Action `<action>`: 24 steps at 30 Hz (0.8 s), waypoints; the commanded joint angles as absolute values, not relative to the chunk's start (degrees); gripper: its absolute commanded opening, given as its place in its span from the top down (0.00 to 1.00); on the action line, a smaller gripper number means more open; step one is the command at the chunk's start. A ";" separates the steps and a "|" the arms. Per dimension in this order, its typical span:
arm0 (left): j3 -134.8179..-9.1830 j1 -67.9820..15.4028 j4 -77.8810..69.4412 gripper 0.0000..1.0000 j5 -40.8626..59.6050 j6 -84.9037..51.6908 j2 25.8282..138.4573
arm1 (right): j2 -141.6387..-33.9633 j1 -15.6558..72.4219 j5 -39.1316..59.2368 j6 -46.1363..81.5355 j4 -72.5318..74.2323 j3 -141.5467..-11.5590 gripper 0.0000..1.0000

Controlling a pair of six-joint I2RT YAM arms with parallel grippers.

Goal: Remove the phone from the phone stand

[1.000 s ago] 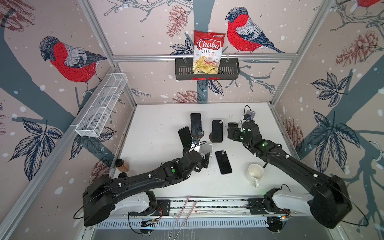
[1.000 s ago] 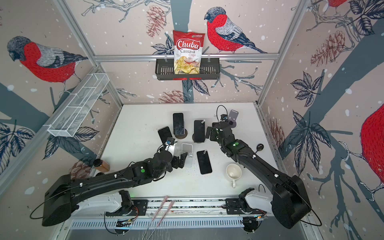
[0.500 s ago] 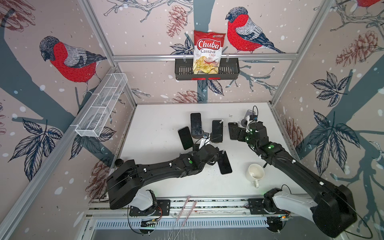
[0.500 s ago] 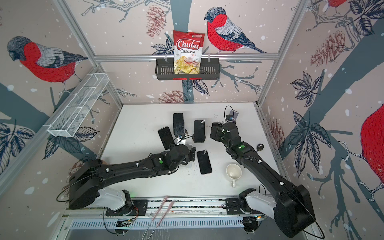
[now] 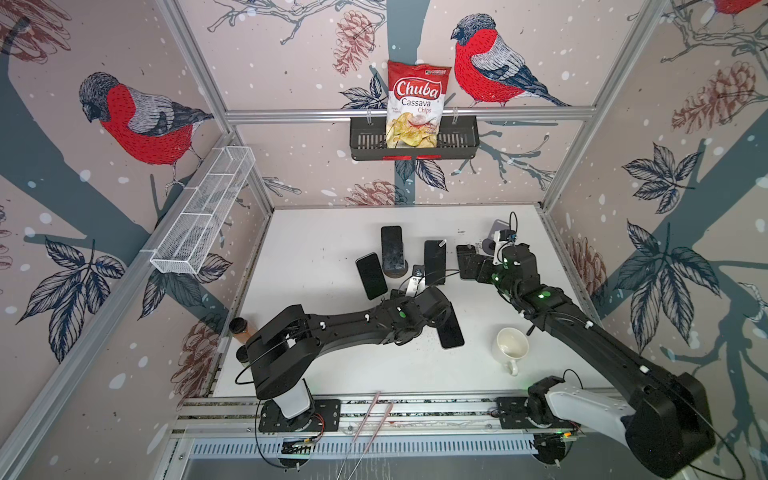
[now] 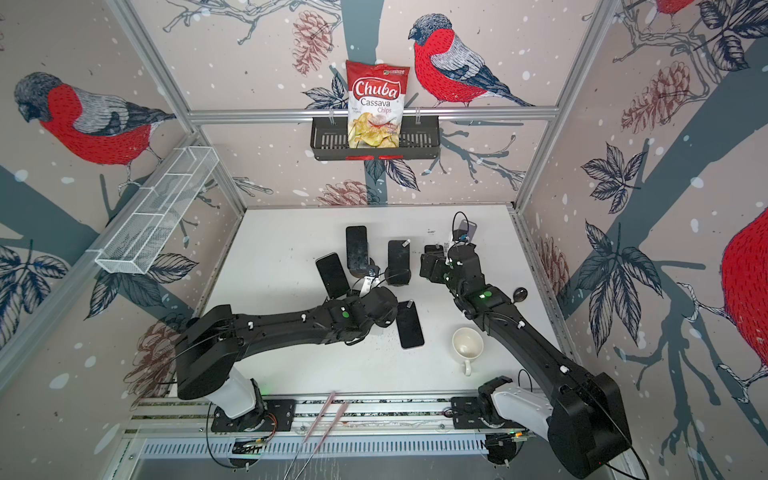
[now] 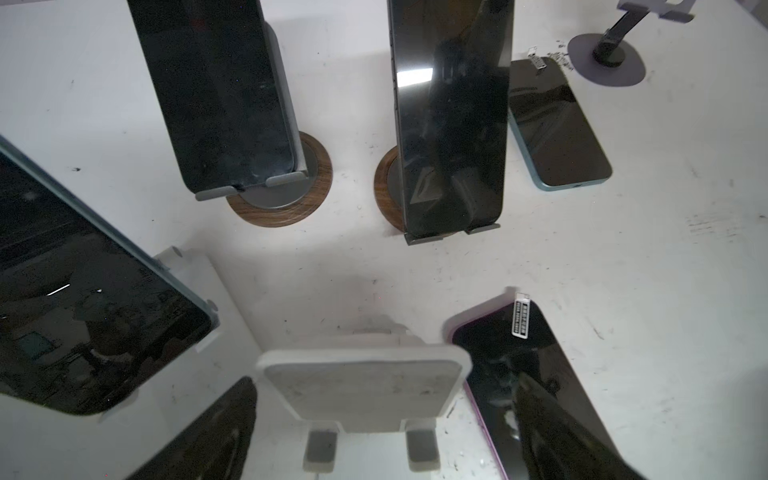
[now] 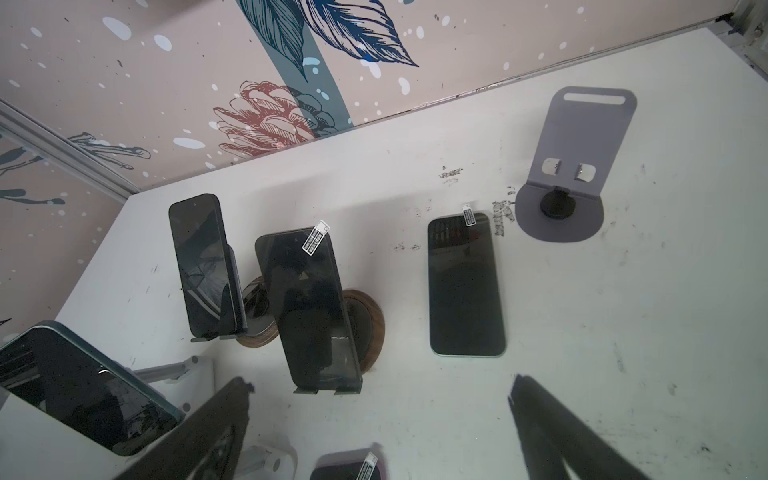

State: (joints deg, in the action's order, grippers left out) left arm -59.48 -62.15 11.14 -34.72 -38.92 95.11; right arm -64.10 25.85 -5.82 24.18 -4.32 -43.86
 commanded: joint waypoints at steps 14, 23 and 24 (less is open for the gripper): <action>-54.07 -61.61 -0.44 0.28 -33.45 -31.48 95.27 | -64.69 25.56 -5.17 24.27 -2.64 -43.97 0.01; -52.65 -61.00 -1.93 0.46 -33.83 -30.59 94.77 | -65.24 25.49 -5.42 24.26 -2.54 -44.21 0.01; -52.65 -60.92 -1.86 0.47 -33.97 -30.63 94.75 | -65.37 25.48 -5.47 24.34 -2.55 -44.21 0.01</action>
State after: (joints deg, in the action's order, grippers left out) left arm -52.82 -61.17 -0.56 -33.74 -31.48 95.13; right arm -65.23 25.50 -5.41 24.18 -3.51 -43.83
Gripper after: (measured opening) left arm 0.647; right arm 0.992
